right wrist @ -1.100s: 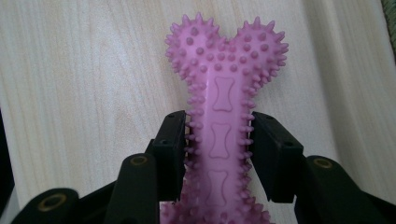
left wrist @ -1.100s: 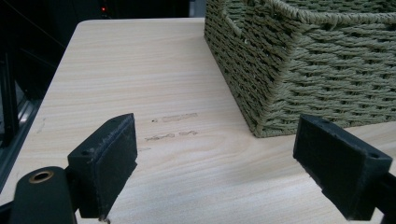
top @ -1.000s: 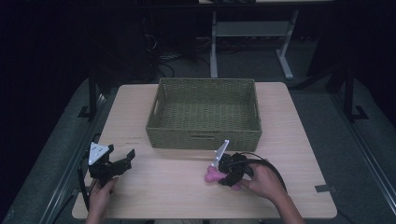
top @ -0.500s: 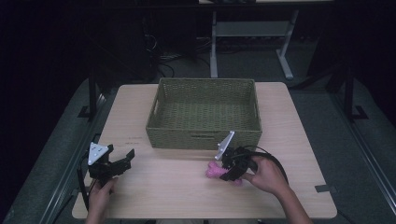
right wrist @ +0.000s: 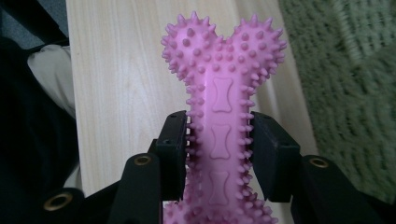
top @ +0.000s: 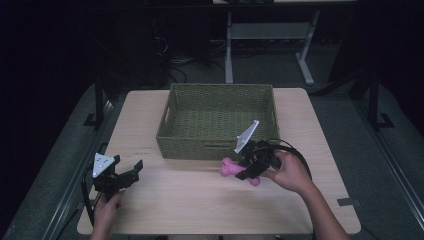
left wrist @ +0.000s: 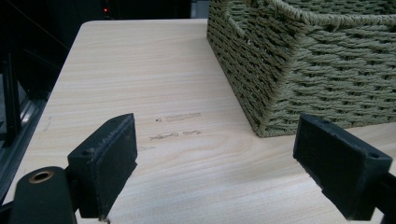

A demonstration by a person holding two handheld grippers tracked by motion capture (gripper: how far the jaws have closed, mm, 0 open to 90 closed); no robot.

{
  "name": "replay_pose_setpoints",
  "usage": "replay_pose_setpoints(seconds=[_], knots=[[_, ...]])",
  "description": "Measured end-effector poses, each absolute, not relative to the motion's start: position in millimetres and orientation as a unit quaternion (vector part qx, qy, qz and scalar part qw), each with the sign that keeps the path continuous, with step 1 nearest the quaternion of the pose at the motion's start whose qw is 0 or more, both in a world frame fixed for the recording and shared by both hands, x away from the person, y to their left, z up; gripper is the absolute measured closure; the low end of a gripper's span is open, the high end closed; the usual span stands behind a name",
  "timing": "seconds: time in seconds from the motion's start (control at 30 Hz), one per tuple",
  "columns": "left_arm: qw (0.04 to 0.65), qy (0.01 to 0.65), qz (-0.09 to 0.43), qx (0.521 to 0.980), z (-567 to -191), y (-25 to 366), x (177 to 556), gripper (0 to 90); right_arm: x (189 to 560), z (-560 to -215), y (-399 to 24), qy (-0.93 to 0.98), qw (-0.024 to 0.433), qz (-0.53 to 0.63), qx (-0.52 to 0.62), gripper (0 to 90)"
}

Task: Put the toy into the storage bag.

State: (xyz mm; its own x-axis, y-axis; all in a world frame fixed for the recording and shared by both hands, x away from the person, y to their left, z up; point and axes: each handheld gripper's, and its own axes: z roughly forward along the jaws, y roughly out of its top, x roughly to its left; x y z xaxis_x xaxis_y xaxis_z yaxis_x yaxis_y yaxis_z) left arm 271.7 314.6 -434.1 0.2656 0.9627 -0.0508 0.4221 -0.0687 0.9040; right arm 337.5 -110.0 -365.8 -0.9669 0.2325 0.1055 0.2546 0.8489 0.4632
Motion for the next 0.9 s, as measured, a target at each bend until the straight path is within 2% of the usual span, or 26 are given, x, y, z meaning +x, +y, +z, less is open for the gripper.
replay_pose_setpoints(seconds=[0.9], knots=[[0.436,0.514,0.310,0.670,-434.5,310.9,273.7,12.9,371.5,-311.6,-121.8,-0.956,0.022,-0.258,-0.135,58.0]])
